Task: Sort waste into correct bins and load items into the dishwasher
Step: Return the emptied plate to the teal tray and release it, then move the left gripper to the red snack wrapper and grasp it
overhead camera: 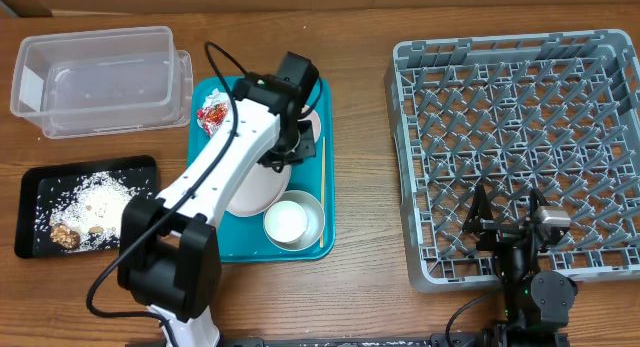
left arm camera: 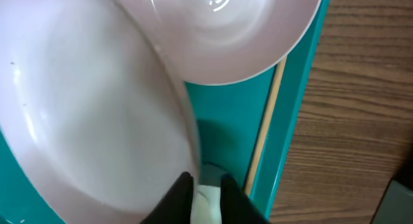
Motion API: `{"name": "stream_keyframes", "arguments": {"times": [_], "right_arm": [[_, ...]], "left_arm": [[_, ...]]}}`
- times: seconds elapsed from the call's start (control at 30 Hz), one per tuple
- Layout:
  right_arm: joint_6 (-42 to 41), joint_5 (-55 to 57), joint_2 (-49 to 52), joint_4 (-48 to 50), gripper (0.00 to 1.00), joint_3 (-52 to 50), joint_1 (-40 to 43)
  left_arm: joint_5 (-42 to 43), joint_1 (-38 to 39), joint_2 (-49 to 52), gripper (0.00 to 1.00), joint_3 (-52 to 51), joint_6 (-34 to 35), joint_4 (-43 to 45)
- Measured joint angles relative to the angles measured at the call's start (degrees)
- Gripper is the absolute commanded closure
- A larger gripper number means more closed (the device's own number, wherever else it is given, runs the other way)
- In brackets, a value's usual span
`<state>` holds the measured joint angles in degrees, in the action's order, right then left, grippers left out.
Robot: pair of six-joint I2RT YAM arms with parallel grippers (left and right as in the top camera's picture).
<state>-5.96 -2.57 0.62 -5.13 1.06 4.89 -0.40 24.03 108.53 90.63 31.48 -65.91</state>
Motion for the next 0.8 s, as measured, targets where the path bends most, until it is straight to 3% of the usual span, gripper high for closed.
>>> {"name": "stream_keyframes", "arguments": {"times": [0.2,0.47,0.53,0.67,0.8], "right_arm": [[-0.02,0.0,0.0,0.02,0.0,0.0,0.0],[-0.02,0.02,0.0,0.04,0.0,0.0,0.0],[-0.02,0.0,0.0,0.02,0.0,0.0,0.0],[-0.02,0.0,0.0,-0.02,0.0,0.0,0.0],[-0.02,0.02,0.0,0.02,0.0,0.0,0.0]], "left_arm": [[-0.61,0.26,0.15,0.65,0.0,0.07,-0.04],[-2.05,0.22,0.2,0.63,0.59,0.07,-1.27],[-2.1,0.04,0.37,0.49,2.23,0.04,-2.54],[-2.91,-0.85,0.48,0.33,8.79,-0.02,-3.06],[-4.04,-3.8,0.48,0.07,15.72,-0.13,-0.74]]}}
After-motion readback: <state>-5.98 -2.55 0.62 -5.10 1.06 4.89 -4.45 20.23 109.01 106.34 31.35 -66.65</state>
